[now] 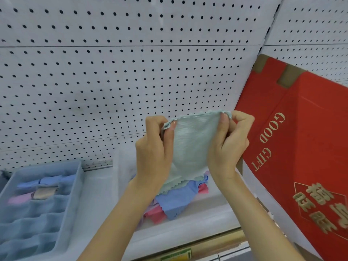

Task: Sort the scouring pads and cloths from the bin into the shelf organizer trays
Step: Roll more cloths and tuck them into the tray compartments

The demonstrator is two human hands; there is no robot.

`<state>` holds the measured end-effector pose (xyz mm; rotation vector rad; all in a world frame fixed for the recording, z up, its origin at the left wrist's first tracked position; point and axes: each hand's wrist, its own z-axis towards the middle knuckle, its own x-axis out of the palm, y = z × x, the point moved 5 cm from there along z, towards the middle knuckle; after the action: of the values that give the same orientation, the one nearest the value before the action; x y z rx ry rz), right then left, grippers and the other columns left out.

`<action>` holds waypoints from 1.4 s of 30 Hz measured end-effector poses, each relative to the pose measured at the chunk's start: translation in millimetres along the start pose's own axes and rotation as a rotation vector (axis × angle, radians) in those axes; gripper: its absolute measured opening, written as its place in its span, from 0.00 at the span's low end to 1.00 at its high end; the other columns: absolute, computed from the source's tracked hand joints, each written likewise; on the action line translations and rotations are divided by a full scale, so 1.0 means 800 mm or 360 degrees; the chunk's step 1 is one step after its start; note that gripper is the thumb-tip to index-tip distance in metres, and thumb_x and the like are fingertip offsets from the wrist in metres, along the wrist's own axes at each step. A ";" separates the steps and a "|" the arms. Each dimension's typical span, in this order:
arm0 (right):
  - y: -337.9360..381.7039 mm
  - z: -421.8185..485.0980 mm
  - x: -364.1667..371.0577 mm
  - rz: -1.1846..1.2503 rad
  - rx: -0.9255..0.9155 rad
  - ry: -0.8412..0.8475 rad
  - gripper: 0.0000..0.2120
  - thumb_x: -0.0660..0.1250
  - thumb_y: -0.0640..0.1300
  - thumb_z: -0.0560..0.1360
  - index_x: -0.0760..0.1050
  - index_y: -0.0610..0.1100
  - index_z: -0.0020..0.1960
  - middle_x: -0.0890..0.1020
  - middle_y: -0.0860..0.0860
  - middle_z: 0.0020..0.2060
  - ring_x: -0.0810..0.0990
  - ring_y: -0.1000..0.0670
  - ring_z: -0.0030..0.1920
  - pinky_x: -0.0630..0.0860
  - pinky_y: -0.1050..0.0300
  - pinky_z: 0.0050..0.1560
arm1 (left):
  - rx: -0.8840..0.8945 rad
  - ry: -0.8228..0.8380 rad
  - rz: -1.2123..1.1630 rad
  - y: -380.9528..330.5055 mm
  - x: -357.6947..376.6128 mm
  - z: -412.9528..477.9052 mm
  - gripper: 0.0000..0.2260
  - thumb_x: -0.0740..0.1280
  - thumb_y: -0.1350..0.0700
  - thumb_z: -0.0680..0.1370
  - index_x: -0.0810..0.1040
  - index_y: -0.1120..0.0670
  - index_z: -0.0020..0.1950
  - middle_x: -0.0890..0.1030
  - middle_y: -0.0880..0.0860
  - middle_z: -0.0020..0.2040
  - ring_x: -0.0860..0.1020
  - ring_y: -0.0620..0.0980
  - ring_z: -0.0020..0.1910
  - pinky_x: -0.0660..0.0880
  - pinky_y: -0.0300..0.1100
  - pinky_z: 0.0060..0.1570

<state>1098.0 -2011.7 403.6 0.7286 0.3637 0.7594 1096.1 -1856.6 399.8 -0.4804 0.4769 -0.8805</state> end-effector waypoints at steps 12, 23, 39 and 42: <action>-0.012 -0.003 0.012 -0.0599 -0.0262 0.0123 0.10 0.51 0.56 0.81 0.62 0.50 0.47 0.68 0.56 0.24 0.68 0.49 0.22 0.65 0.55 0.26 | -0.0263 0.0080 0.0180 0.025 0.003 0.001 0.09 0.63 0.53 0.81 0.64 0.51 0.43 0.63 0.45 0.26 0.64 0.45 0.25 0.63 0.35 0.28; -0.066 -0.021 0.018 -0.0218 0.0310 0.0413 0.11 0.61 0.50 0.79 0.66 0.45 0.41 0.71 0.56 0.29 0.68 0.56 0.30 0.67 0.61 0.33 | -0.0585 0.0251 0.0007 0.054 0.012 -0.021 0.11 0.67 0.57 0.79 0.68 0.56 0.39 0.67 0.48 0.28 0.66 0.48 0.30 0.65 0.36 0.32; -0.082 -0.008 0.004 0.0374 0.0754 0.0542 0.10 0.69 0.41 0.75 0.72 0.41 0.36 0.71 0.53 0.29 0.67 0.59 0.30 0.66 0.69 0.33 | -0.1040 0.0618 -0.0595 0.086 0.015 -0.018 0.20 0.76 0.51 0.70 0.73 0.67 0.40 0.74 0.69 0.39 0.73 0.54 0.36 0.76 0.62 0.43; -0.078 -0.011 0.003 -0.0043 0.0572 0.0552 0.12 0.69 0.43 0.76 0.71 0.42 0.36 0.72 0.55 0.28 0.68 0.58 0.30 0.66 0.68 0.33 | -0.1168 0.0590 -0.0512 0.094 0.022 -0.024 0.17 0.74 0.55 0.73 0.71 0.65 0.38 0.72 0.61 0.33 0.71 0.52 0.35 0.77 0.47 0.35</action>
<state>1125.5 -2036.8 352.8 0.9269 0.8380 0.8052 1140.5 -1833.1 337.8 -1.0936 1.0979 -1.0994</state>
